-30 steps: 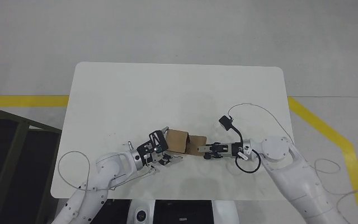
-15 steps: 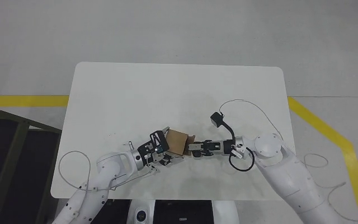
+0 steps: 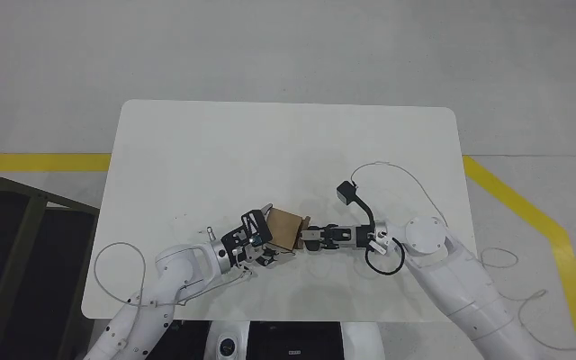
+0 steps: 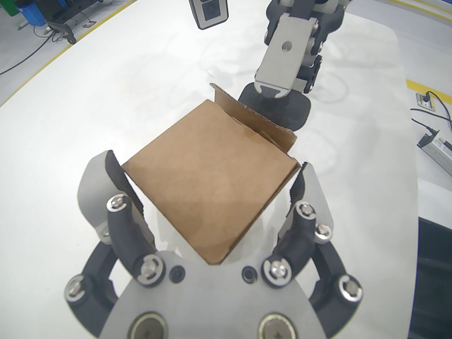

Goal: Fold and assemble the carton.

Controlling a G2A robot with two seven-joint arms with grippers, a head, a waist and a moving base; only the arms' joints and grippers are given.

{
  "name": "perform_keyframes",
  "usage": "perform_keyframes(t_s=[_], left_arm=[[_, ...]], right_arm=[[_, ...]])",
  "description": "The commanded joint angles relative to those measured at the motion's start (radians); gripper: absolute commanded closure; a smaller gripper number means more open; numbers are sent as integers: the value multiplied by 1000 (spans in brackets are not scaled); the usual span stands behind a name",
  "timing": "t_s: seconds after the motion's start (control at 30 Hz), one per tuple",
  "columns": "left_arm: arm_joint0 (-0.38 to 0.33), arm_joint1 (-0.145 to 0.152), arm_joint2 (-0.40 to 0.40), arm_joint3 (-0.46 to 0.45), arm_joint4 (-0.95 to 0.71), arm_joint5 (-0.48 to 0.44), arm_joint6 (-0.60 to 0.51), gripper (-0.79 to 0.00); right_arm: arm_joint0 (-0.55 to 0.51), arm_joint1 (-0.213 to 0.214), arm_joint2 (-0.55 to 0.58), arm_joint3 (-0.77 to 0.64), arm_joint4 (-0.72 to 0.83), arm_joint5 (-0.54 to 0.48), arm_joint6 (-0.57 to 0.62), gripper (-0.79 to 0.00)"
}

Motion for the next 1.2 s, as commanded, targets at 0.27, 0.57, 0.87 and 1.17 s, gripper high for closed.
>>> perform_keyframes(t_s=[0.27,0.57,0.87,1.17], left_arm=[[6,0,-3,-4,0,-2,-3,-785],[8,0,-2,-8,1,-5,-3,-785],[8,-1,-1,-7,1,-4,-3,-785],[11,-2,-2,-11,3,-4,-2,-785]], right_arm=[[-3,-2,-9,15,-11,17,11,-175],[-6,-5,-6,26,0,8,4,-169],[5,-6,-11,33,-33,29,11,-139],[17,-7,-12,20,-47,45,22,-105]])
